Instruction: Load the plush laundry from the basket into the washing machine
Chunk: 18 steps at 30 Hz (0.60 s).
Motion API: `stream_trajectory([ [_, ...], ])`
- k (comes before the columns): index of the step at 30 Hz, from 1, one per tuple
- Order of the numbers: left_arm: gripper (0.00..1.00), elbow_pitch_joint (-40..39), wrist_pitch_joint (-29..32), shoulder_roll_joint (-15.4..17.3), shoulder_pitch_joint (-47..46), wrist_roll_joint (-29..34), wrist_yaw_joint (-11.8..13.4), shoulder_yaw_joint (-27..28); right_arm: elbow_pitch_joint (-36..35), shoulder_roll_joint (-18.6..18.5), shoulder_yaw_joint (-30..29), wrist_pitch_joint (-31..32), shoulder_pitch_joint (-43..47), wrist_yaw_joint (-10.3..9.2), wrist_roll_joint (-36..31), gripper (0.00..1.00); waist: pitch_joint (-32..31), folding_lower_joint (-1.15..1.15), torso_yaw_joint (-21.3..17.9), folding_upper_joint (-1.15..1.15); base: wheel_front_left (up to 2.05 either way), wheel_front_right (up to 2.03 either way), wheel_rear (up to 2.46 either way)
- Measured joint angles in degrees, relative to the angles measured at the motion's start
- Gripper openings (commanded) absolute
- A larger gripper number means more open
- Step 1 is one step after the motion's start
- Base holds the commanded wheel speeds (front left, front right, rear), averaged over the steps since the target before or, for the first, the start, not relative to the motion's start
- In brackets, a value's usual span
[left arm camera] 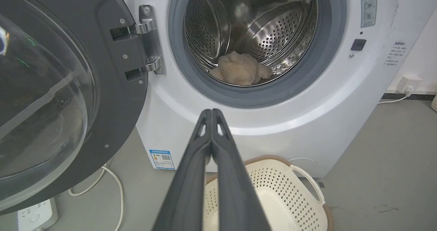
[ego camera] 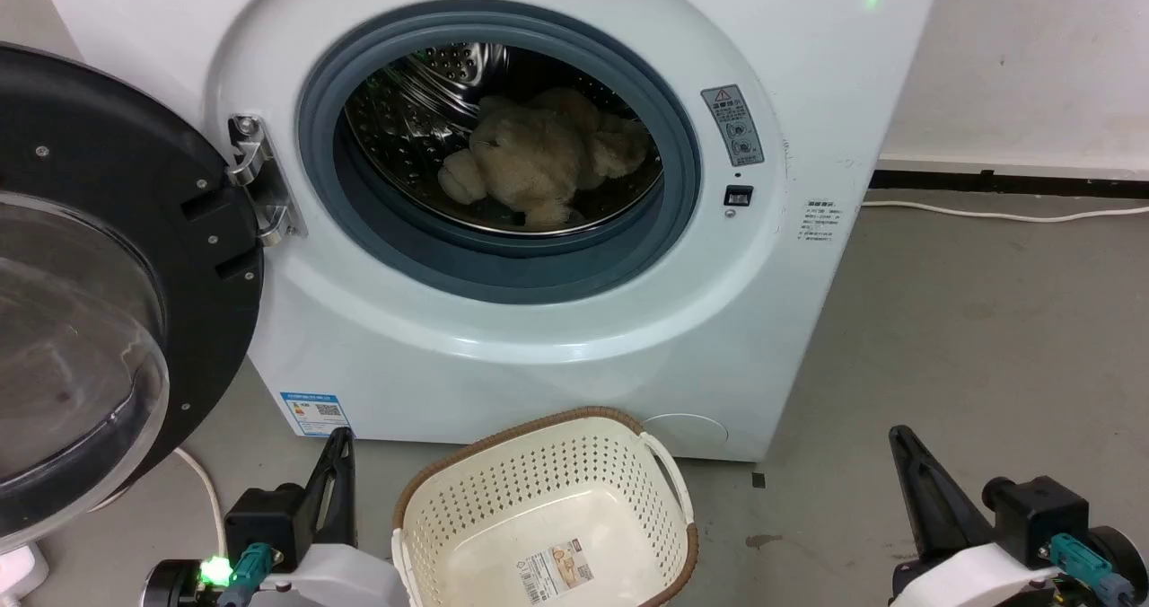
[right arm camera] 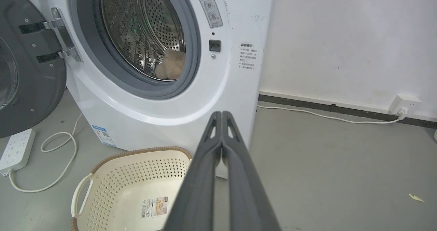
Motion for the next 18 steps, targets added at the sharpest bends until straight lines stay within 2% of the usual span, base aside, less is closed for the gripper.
stream_trajectory([
  [18,0.00,-0.8,1.7,-0.7,-0.9,1.7,-1.0,0.8,-0.1,0.0,0.6,1.6,-1.2,0.00,-1.5,0.00,0.4,0.00,0.1,0.00,0.00,0.00,0.00],
])
